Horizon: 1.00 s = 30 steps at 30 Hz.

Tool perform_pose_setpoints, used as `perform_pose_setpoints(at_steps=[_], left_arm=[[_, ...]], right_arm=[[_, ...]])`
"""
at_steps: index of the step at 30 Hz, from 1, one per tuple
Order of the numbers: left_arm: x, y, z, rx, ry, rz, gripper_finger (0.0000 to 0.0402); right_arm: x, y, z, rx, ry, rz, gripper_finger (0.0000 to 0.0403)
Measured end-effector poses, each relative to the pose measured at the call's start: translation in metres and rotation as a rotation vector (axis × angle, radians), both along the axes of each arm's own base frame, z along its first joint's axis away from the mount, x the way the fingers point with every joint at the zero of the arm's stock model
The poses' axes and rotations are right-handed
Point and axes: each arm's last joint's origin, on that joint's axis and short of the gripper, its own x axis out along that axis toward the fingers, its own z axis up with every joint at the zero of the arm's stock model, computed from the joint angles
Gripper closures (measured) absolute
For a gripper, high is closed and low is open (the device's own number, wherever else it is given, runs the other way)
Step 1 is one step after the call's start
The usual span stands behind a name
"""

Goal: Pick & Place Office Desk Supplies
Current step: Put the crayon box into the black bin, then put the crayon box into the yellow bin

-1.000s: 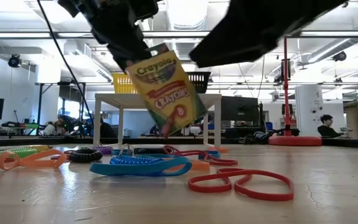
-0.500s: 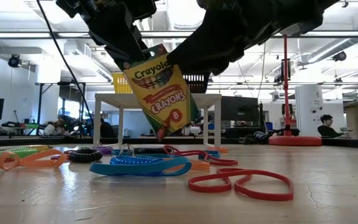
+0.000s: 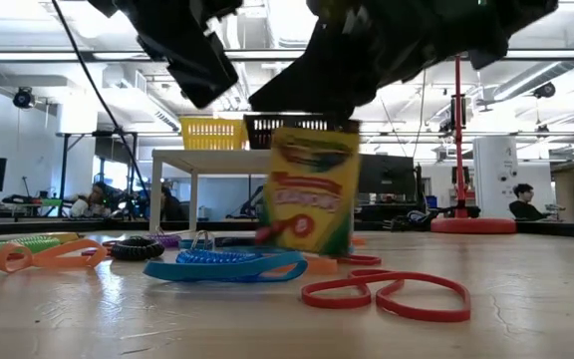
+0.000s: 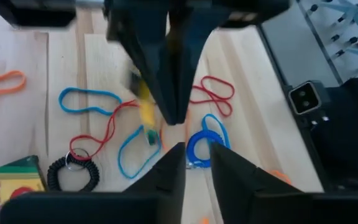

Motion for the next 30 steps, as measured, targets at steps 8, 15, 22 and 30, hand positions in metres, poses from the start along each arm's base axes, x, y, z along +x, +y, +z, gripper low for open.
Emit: perform_pose_setpoints(at_steps=[8, 15, 22, 30], left_arm=[[-0.022, -0.003, 0.023, 0.042, -0.062, 0.027, 0.0305], [-0.025, -0.015, 0.003, 0.059, -0.161, 0.021, 0.0305], [-0.029, -0.016, -0.025, 0.005, -0.291, 0.067, 0.0305], [-0.028, -0.013, -0.058, -0.047, -0.223, 0.236, 0.0309]], right_arm=[[0.001, 0.001, -0.003, 0.026, -0.008, -0.016, 0.0394], [-0.013, 0.004, 0.018, 0.030, 0.032, -0.076, 0.0394], [-0.044, -0.001, 0.032, 0.228, 0.269, -0.221, 0.0394], [-0.072, 0.002, -0.001, 0.435, 0.539, -0.494, 0.0368]])
